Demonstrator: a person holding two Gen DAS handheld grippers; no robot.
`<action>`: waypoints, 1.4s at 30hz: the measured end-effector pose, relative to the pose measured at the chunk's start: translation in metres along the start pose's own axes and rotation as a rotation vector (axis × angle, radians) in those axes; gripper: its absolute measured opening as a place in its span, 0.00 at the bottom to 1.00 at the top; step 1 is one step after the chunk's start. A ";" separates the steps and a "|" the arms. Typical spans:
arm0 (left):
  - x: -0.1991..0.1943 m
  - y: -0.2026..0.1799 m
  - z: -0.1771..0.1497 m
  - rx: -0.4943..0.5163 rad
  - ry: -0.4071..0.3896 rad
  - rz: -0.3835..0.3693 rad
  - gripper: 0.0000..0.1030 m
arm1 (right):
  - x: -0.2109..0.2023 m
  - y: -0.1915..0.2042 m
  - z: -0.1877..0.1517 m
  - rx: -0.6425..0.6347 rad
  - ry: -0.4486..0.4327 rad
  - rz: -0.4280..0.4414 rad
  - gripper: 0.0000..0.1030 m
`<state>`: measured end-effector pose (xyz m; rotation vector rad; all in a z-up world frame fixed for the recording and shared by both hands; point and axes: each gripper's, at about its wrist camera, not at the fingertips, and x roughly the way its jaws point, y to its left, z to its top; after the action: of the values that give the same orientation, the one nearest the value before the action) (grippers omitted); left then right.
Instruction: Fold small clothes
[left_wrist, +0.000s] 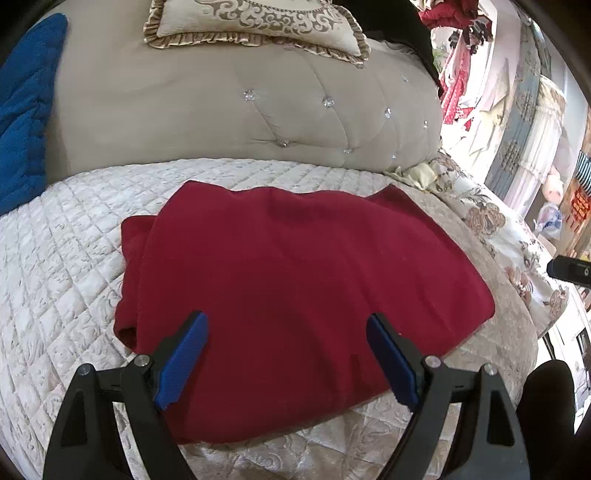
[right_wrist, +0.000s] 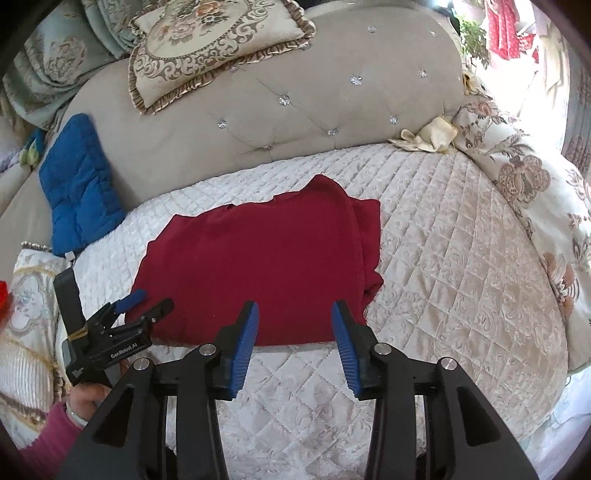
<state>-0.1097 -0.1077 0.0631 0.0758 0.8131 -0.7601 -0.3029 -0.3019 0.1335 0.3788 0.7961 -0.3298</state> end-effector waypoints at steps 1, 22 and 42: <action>-0.001 0.001 0.000 -0.002 -0.002 0.001 0.88 | 0.000 0.002 0.000 0.000 0.003 0.000 0.20; 0.001 0.034 0.008 -0.105 -0.055 0.267 0.88 | 0.090 0.028 0.016 -0.152 0.053 0.040 0.20; -0.005 0.067 -0.001 -0.233 -0.018 0.251 0.88 | 0.145 0.075 0.031 -0.199 0.132 0.169 0.20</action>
<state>-0.0696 -0.0553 0.0517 -0.0379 0.8519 -0.4261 -0.1561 -0.2701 0.0613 0.2803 0.9108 -0.0671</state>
